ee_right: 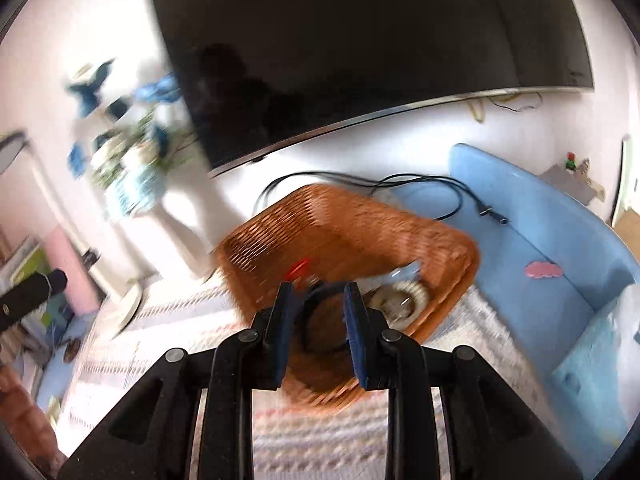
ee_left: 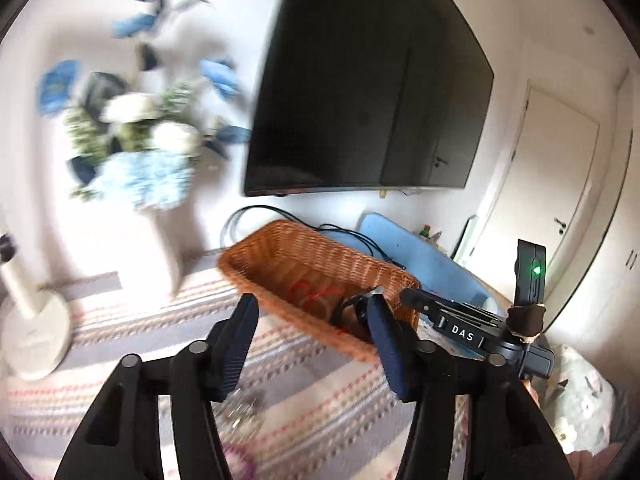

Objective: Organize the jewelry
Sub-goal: 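Open the left gripper to drop the red bracelet while the right gripper drops the clip into the basket, then move the left gripper toward the purple spiral hair tie while the right gripper approaches the silver chain jewelry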

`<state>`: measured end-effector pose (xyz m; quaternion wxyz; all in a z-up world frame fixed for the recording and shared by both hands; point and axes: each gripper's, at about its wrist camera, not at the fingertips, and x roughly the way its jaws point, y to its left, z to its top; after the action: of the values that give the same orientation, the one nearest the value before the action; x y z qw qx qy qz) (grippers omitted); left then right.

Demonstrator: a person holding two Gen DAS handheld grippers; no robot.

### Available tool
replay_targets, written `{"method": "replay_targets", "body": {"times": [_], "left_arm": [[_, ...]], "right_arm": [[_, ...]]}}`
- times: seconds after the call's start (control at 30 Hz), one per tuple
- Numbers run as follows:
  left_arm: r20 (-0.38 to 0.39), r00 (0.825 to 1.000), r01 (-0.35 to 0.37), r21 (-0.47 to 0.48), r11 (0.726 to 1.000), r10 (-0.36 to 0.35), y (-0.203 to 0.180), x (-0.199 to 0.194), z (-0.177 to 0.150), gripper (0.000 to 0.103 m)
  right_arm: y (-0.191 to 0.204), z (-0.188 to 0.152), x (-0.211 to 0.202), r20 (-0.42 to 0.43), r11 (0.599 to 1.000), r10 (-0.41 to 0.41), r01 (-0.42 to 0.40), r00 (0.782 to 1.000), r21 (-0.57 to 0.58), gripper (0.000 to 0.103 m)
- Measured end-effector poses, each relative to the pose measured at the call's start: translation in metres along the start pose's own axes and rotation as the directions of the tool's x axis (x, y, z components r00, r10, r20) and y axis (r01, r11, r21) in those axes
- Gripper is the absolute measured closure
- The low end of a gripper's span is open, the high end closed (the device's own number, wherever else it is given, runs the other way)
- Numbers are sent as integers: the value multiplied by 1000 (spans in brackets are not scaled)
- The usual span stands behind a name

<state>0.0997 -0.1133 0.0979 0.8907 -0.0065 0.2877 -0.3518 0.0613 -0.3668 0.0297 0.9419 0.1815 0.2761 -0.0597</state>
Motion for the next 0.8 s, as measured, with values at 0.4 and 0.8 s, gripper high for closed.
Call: {"method": "replay_targets", "body": {"times": [0.4,0.8], "left_arm": [[-142,972,-194,-23,981,188,53,-20,-76,44],[-330,926,-231,-112,966,183,93,28,-123,68]], "right_arm": [[96,-59,10,-248,970,155,-195,956,-144,74],[99,-62,61,-396,977,159,-201,905,-65,74]]}}
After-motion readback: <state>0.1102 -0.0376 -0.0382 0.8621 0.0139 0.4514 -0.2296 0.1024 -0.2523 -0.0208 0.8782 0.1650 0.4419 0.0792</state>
